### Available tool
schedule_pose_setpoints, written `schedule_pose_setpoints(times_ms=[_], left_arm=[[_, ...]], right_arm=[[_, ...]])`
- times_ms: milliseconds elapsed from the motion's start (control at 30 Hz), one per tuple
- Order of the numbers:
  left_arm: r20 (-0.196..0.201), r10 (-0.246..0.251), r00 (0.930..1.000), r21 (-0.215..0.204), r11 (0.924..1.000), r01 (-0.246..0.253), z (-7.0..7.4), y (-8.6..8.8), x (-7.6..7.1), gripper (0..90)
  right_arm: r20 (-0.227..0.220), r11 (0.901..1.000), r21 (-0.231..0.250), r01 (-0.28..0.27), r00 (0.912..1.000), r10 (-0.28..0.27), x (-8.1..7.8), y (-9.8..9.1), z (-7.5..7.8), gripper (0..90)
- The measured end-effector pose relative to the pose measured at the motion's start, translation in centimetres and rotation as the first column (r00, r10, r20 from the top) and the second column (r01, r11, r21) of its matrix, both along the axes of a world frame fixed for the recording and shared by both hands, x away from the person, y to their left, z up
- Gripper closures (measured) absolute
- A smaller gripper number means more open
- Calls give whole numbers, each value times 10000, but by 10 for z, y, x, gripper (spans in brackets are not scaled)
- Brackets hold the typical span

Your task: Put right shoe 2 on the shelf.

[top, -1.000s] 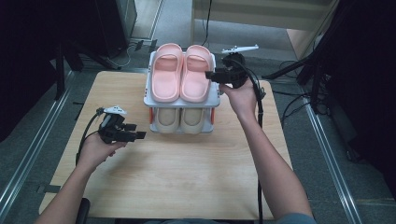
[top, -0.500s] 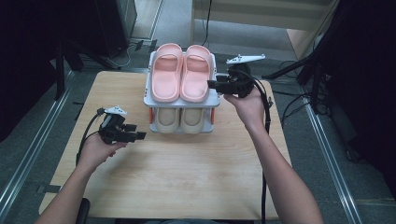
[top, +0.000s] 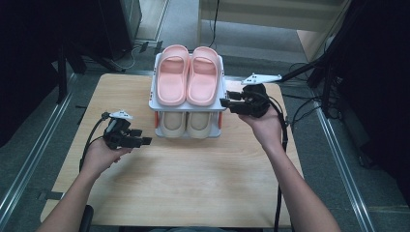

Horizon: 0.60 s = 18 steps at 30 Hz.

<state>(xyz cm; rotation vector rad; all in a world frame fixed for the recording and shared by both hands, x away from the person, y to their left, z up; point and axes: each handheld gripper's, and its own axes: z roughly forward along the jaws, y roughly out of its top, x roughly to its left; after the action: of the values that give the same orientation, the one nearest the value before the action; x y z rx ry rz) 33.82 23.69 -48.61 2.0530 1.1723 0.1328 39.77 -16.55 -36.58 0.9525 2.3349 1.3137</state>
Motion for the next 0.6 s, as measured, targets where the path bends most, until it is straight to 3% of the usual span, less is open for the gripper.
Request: schedule_pose_setpoints(times_ms=[400, 600], left_arm=[[-29, -112, 9999, 21, 9999, 112, -1, -6, 6, 388], [-27, -188, 9998, -24, 9998, 188, -3, -10, 9, 391]], right_arm=[[-121, 9998, -218, 49, 9999, -52, -21, -11, -28, 513], [-228, 9999, -18, 99, 9997, -99, -28, -16, -41, 508]])
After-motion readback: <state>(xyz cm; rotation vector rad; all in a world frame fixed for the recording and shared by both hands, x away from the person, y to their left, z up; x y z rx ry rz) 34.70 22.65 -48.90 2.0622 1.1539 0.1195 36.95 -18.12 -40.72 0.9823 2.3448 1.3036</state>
